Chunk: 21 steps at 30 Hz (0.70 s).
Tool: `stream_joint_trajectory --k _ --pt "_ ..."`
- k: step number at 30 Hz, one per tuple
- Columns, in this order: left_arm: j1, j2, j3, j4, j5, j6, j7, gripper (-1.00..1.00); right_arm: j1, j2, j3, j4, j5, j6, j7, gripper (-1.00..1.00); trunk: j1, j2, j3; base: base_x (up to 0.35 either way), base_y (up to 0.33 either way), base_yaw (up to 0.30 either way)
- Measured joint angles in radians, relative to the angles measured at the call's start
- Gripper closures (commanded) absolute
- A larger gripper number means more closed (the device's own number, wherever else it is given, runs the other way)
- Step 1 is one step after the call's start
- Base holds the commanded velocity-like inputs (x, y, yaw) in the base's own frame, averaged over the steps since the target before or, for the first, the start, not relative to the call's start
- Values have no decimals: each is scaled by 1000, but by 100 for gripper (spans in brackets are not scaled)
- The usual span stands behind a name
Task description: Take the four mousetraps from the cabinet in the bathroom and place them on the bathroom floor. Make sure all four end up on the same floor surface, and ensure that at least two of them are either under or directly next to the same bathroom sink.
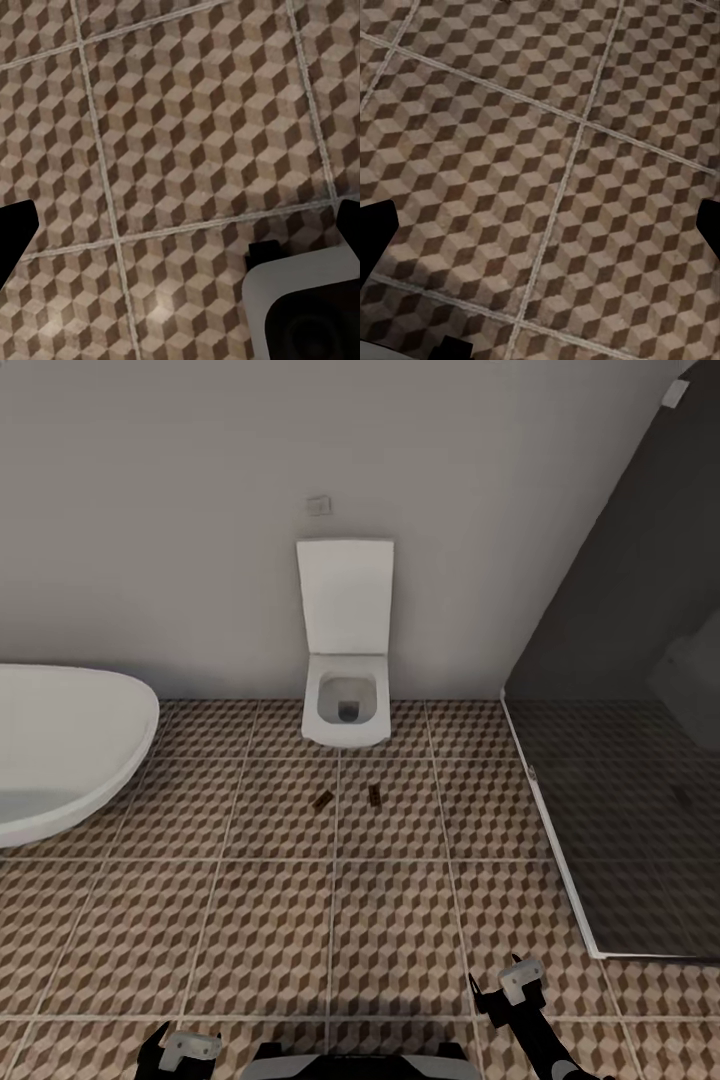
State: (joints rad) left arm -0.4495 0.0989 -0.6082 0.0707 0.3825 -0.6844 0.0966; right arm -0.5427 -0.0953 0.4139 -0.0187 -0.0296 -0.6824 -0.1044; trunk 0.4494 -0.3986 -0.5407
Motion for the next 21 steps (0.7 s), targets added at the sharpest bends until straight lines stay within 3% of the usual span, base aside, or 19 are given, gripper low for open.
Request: stream_joint_trajectory --k 21 --pt "7 -2 0 0 0 0 2 -100 0 -1 -1 0 0 3 0 -100 0 0 34 0 0 0"
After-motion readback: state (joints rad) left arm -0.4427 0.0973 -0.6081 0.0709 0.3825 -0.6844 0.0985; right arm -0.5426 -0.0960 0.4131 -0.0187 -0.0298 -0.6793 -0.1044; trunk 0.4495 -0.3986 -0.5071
